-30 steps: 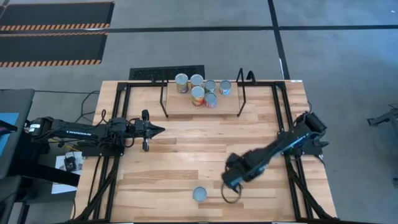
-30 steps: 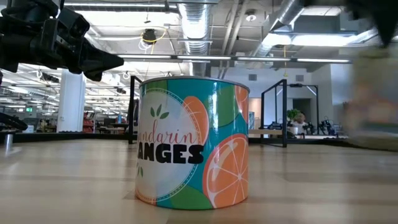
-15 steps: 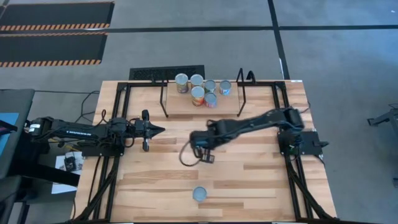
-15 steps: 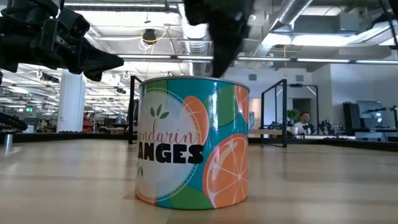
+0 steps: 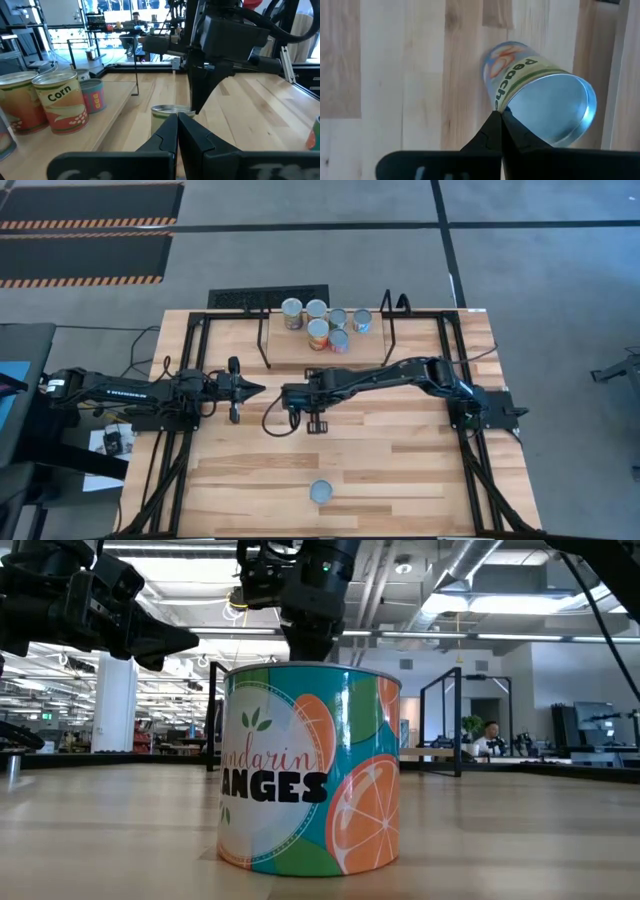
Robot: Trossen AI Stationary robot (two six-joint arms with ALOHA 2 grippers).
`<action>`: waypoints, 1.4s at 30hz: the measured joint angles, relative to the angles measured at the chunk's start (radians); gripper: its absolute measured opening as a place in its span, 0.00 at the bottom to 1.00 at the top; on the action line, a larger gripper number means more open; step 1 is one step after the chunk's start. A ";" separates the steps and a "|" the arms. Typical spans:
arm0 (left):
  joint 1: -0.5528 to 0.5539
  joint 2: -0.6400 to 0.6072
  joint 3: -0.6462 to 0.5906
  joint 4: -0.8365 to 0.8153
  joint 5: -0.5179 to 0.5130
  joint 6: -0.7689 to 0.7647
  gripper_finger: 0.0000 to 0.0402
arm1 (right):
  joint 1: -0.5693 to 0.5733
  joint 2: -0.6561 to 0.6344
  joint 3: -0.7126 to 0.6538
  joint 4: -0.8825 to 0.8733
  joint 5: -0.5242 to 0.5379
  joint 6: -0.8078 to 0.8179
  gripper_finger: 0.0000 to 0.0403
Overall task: Pick and place cans onto a shelf
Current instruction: Put the canned peaches on the shelf aligned with the other canned peaches
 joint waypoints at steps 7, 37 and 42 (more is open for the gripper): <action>0.000 0.000 0.000 -0.001 0.000 0.000 0.00 | 0.000 0.006 0.004 0.012 -0.005 -0.020 0.04; 0.000 0.000 0.000 -0.005 0.000 -0.002 0.00 | -0.027 -0.001 0.067 -0.142 -0.112 -0.054 0.04; 0.000 0.000 0.000 -0.005 0.000 -0.002 0.00 | -0.026 0.010 0.068 -0.141 -0.112 -0.053 0.04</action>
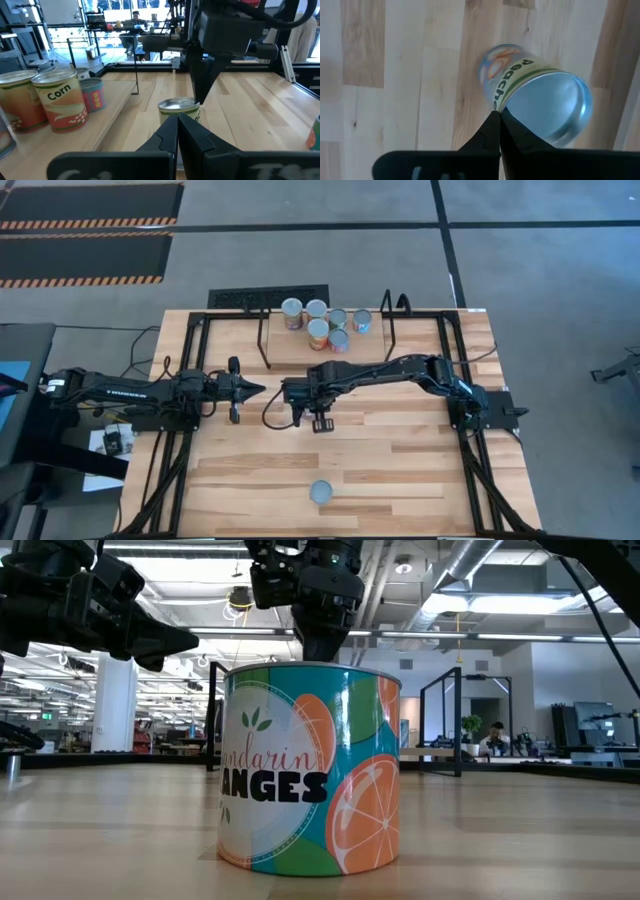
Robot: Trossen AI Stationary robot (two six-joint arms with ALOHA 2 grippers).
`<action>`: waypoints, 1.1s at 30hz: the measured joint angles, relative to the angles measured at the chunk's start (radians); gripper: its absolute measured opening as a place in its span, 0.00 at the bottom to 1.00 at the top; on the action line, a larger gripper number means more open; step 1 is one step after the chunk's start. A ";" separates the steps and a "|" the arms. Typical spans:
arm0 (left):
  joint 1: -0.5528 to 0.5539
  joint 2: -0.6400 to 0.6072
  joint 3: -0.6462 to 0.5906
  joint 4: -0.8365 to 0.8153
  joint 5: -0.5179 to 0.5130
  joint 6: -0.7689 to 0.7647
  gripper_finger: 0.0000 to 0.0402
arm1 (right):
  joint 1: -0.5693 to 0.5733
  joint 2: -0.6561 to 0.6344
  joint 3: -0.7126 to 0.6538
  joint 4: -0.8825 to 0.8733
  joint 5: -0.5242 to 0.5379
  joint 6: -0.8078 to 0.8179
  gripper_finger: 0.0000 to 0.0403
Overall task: Pick and place cans onto a shelf
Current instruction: Put the canned peaches on the shelf aligned with the other canned peaches
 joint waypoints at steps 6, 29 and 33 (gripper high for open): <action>0.000 0.000 0.000 -0.001 0.000 0.000 0.00 | -0.001 -0.001 0.000 0.028 0.003 0.000 0.05; 0.000 0.000 0.000 -0.024 0.035 -0.008 0.00 | 0.042 -0.066 0.009 0.010 0.076 -0.042 0.04; 0.000 0.000 0.000 -0.031 0.059 -0.008 0.00 | 0.034 -0.126 -0.178 0.176 0.064 -0.030 0.04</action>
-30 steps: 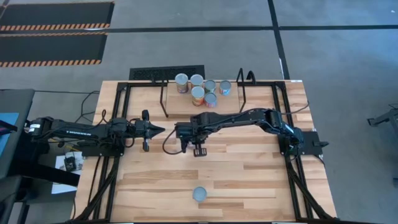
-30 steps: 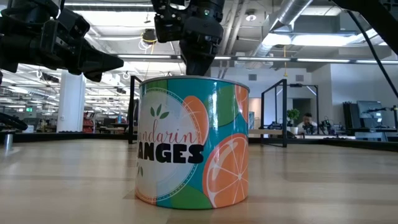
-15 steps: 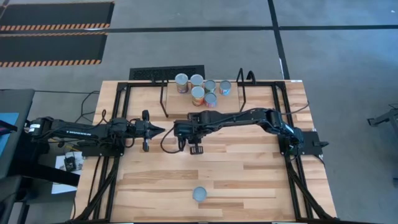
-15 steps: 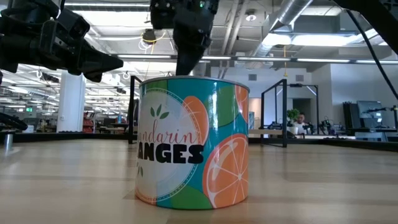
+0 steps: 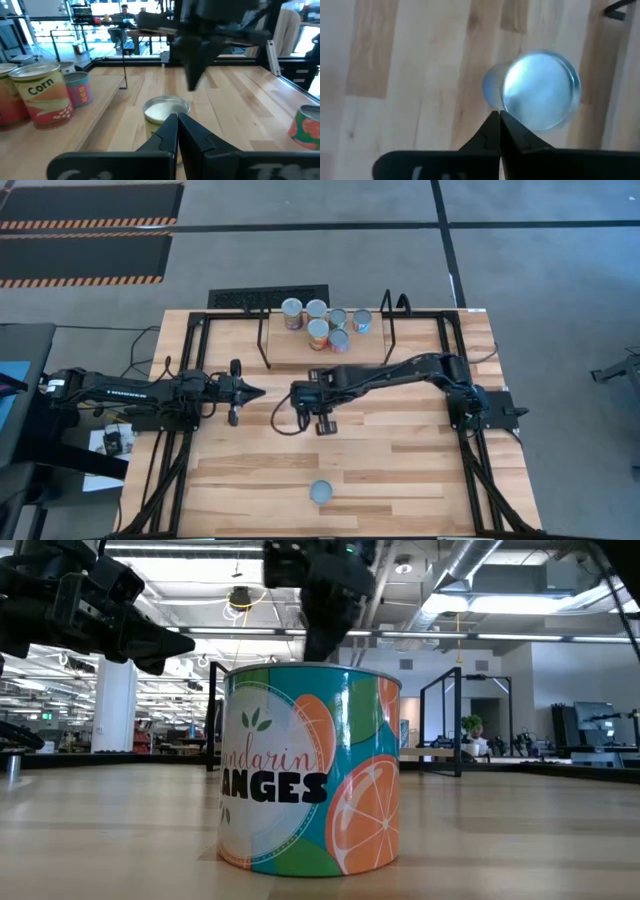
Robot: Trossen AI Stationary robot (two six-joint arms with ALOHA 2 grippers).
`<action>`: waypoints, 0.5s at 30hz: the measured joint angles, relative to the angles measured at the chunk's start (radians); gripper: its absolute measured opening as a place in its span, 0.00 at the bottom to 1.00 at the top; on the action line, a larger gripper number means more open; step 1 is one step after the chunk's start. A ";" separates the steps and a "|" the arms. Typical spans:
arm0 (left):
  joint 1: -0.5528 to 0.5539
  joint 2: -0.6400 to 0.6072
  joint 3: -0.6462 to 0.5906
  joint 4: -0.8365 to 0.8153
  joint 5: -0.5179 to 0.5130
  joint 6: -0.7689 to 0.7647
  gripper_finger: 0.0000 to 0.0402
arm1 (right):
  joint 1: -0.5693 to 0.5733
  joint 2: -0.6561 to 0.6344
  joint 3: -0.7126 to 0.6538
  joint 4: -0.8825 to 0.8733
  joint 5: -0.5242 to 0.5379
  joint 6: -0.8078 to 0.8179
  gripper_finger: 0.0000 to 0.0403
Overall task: Pick and place cans onto a shelf
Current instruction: Put the canned peaches on the shelf aligned with the other canned peaches
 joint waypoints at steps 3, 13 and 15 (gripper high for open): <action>0.000 0.000 0.000 -0.011 0.009 0.000 0.00 | 0.000 -0.095 -0.160 0.156 -0.001 0.002 0.02; 0.000 0.024 0.013 0.023 0.013 0.001 0.00 | -0.005 -0.475 -0.750 0.794 -0.007 0.046 0.01; -0.002 0.042 0.032 0.023 0.004 0.000 0.00 | -0.010 -0.524 -0.875 0.956 -0.011 0.045 0.02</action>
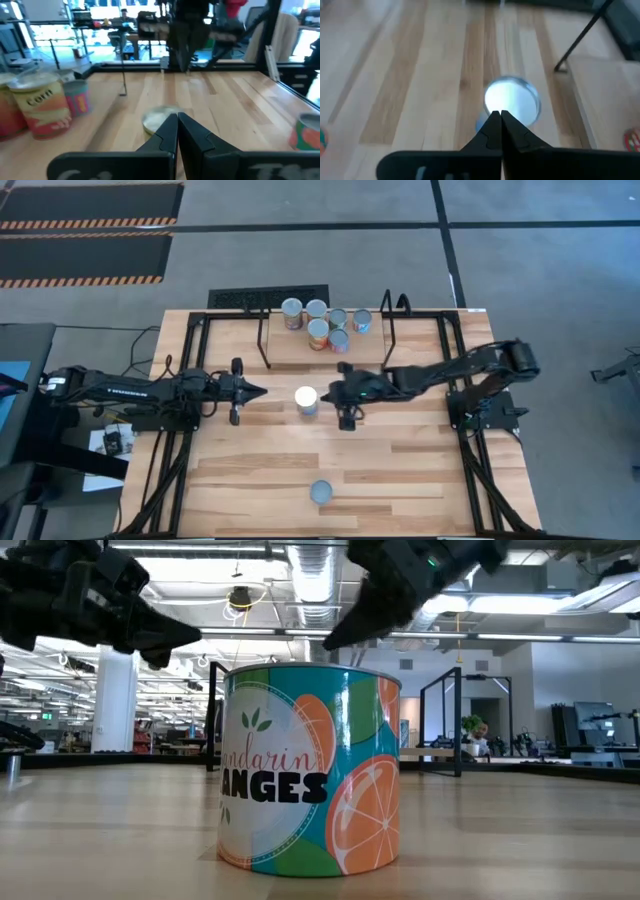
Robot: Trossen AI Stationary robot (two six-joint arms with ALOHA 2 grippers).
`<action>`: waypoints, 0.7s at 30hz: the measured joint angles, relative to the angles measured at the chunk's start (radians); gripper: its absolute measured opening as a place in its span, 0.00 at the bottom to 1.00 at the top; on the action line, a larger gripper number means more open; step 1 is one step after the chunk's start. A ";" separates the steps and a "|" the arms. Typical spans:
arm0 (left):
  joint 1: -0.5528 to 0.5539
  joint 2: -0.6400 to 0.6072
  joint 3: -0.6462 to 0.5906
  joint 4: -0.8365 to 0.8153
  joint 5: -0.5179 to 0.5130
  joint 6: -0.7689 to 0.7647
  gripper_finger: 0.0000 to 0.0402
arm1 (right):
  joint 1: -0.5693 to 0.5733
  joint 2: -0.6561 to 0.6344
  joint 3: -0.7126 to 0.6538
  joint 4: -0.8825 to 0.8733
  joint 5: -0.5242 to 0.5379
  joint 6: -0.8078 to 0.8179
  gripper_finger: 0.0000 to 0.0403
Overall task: Pick and place cans onto a shelf
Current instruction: Put the canned peaches on the shelf aligned with the other canned peaches
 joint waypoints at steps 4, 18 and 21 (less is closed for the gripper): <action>-0.026 0.077 0.052 0.000 -0.025 0.013 0.00 | -0.005 -0.070 -0.210 0.280 -0.004 -0.001 0.01; -0.098 0.471 0.385 -0.223 -0.073 0.005 0.00 | -0.046 -0.322 -0.472 0.478 -0.005 -0.082 0.02; -0.106 0.528 0.483 -0.372 -0.096 0.005 0.00 | -0.049 -0.347 -0.486 0.481 -0.009 -0.090 0.02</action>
